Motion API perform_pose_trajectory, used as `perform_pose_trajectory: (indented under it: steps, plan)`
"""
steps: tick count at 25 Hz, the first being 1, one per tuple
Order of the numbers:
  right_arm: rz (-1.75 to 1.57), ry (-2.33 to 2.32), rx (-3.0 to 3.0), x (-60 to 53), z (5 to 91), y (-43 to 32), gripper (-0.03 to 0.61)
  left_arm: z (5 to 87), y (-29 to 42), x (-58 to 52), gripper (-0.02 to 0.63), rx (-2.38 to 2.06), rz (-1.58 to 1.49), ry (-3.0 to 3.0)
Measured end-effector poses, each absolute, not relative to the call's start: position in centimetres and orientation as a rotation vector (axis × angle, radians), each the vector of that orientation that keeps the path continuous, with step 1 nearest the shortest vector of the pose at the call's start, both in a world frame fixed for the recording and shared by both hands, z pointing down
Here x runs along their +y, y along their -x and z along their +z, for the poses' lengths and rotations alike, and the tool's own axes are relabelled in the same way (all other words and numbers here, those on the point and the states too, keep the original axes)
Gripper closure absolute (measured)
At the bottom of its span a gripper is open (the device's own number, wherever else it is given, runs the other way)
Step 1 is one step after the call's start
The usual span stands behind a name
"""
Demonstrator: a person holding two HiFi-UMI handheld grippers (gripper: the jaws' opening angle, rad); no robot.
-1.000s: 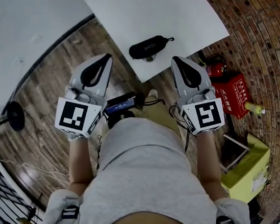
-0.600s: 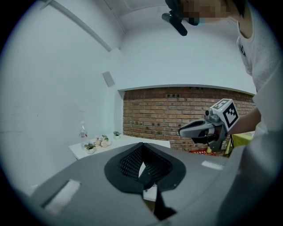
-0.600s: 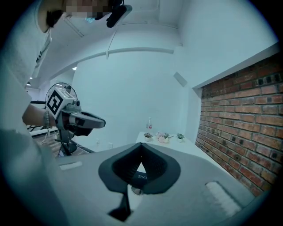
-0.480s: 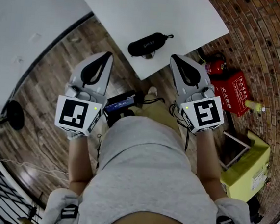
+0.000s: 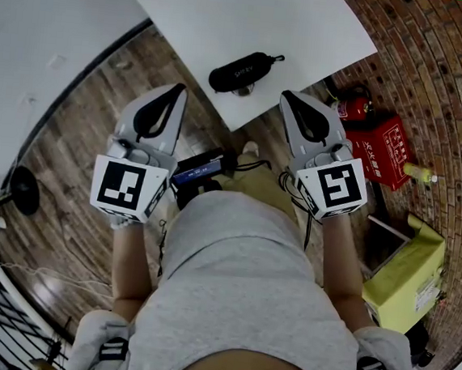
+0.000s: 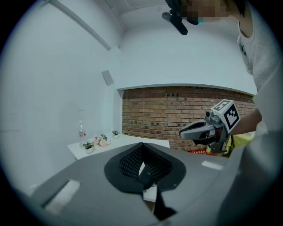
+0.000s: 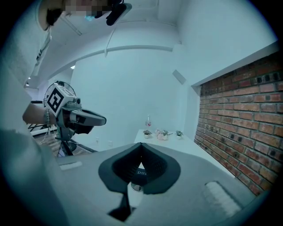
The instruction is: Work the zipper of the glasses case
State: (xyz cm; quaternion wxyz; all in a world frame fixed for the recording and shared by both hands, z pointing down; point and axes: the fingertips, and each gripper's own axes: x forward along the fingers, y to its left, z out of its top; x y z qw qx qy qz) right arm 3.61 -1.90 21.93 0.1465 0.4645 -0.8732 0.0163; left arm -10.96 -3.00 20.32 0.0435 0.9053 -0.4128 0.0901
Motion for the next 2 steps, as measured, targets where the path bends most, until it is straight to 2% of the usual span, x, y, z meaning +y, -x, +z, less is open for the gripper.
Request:
perform_pose_trajectory:
  steps: [2]
  plan:
    - [0.044,-1.331,-2.507,-1.93,22.06,-3.60,0.577,20.37,10.96,-3.13,0.601,-1.262,0.280,-2.768]
